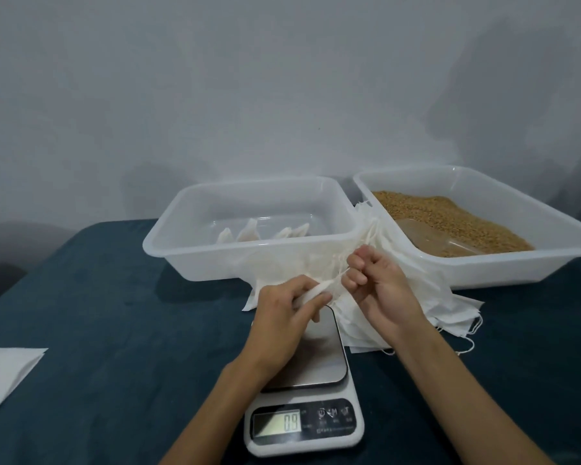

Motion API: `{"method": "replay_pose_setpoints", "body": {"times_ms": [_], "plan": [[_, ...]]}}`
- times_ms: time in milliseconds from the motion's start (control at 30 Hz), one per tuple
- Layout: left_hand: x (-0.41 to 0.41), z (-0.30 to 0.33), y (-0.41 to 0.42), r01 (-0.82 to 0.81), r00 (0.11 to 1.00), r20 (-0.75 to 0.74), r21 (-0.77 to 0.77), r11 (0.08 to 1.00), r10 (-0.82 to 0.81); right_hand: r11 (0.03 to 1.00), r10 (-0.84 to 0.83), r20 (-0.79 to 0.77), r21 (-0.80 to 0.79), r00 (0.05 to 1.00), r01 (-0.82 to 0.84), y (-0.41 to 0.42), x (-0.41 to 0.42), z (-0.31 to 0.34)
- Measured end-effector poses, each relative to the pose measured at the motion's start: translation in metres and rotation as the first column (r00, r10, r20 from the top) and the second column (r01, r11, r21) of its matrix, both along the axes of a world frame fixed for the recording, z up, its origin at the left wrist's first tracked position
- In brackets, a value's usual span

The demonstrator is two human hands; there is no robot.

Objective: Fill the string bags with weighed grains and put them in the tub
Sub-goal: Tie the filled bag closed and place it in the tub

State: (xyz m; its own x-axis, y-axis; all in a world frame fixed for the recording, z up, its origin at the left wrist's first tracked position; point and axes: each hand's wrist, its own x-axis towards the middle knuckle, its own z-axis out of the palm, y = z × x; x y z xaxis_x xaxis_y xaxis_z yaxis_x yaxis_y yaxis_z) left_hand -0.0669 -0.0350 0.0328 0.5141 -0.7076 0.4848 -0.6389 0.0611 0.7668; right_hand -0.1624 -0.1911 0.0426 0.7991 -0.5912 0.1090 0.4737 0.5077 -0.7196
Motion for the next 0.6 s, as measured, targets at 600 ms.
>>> {"method": "replay_pose_setpoints", "body": {"times_ms": [600], "plan": [[0.112,0.070,-0.128,-0.316,0.925,-0.113,0.302,0.899,0.363,0.960,-0.279,-0.034,-0.010,0.960,0.279,-0.022,-0.018,0.012]]}}
